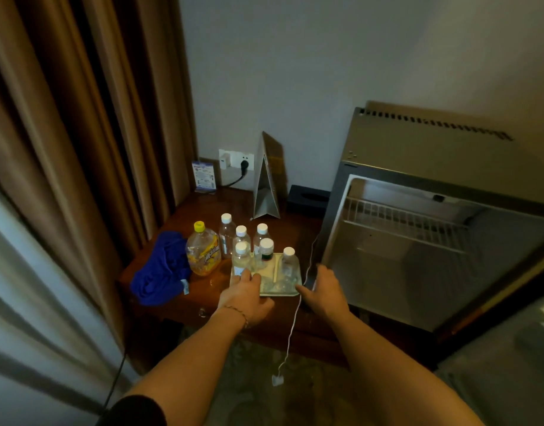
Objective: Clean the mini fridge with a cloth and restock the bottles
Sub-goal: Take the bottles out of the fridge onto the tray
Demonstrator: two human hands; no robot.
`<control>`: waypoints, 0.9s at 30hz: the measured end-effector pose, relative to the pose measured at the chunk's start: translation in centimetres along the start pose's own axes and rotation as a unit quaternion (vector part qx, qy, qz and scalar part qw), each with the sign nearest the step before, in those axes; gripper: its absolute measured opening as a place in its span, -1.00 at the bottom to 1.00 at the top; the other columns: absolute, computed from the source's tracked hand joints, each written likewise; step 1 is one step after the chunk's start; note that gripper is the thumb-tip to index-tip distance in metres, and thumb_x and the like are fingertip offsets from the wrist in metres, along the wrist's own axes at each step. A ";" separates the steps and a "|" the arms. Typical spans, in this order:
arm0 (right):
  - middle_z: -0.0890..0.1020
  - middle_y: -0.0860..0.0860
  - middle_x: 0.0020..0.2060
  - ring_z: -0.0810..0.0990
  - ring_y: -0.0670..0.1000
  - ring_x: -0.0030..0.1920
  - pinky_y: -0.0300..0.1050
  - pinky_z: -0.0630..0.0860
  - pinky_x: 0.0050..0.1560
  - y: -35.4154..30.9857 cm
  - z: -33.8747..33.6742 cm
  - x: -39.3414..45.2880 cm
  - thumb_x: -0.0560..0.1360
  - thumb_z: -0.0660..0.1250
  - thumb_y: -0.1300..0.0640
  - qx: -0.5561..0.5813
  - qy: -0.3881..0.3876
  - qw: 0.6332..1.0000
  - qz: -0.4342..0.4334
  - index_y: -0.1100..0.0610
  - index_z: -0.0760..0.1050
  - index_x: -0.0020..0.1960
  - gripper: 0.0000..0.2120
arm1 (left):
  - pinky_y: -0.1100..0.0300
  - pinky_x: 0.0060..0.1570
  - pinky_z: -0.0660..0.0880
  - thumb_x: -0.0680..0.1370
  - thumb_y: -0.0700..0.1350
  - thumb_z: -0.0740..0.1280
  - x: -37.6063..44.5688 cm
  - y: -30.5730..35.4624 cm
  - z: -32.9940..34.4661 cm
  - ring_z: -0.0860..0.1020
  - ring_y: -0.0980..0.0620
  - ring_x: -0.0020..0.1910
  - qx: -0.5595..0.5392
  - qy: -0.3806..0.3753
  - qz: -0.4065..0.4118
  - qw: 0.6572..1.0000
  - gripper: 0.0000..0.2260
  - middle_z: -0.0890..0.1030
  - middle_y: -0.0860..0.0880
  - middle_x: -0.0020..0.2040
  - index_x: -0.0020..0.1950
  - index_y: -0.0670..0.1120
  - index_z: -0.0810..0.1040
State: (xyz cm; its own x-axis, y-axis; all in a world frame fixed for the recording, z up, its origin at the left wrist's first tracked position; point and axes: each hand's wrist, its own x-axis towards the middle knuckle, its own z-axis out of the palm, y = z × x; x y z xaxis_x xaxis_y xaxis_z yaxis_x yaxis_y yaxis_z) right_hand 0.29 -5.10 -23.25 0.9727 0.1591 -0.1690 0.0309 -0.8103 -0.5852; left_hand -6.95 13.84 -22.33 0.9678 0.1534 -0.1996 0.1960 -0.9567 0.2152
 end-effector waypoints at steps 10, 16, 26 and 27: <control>0.42 0.10 0.33 0.44 0.12 0.30 0.10 0.48 0.28 1.9 -4.5 -5.7 0.50 0.45 -0.11 -0.047 0.020 0.998 -0.036 0.13 0.31 0.42 -0.38 | -0.02 0.15 0.52 0.52 0.25 0.23 -3.6 3.6 -0.6 0.38 -0.10 0.30 0.002 0.014 0.039 0.999 -0.44 0.32 -0.06 0.37 0.42 -0.02 0.31; 0.34 0.09 0.44 0.36 0.13 0.41 0.03 0.39 0.39 3.2 -6.4 -8.2 0.54 0.39 -0.14 -0.093 0.016 0.993 -0.068 0.12 0.19 0.54 -0.29 | -0.02 0.20 0.50 0.53 0.24 0.23 -6.0 5.6 -0.8 0.36 -0.09 0.34 -0.001 0.017 0.024 1.000 -0.43 0.29 -0.06 0.41 0.45 -0.02 0.27; 0.37 0.08 0.42 0.39 0.11 0.39 0.01 0.44 0.34 3.9 -6.4 -11.4 0.53 0.41 -0.13 -0.120 -0.019 0.985 -0.125 0.07 0.26 0.50 -0.35 | -0.04 0.26 0.48 0.53 0.23 0.25 -11.1 6.6 0.5 0.28 -0.09 0.43 -0.019 0.010 -0.033 0.999 -0.38 0.22 -0.06 0.49 0.50 -0.01 0.21; 0.37 0.07 0.42 0.39 0.11 0.39 0.02 0.45 0.34 3.7 -6.2 -11.4 0.52 0.41 -0.13 -0.117 -0.023 0.984 -0.131 0.07 0.26 0.50 -0.35 | -0.05 0.25 0.48 0.53 0.24 0.25 -11.4 6.2 0.5 0.29 -0.09 0.42 -0.019 0.013 -0.039 0.999 -0.38 0.22 -0.05 0.49 0.50 -0.01 0.21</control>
State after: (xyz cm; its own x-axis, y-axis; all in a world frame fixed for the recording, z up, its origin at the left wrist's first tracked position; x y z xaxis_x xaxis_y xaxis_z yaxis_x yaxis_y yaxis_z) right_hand -9.30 -13.43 -18.61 0.9129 0.4013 -0.0747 0.3371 -0.8444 -0.4164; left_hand -16.86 6.03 -19.17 0.9530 0.2342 -0.1923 0.2764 -0.9318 0.2354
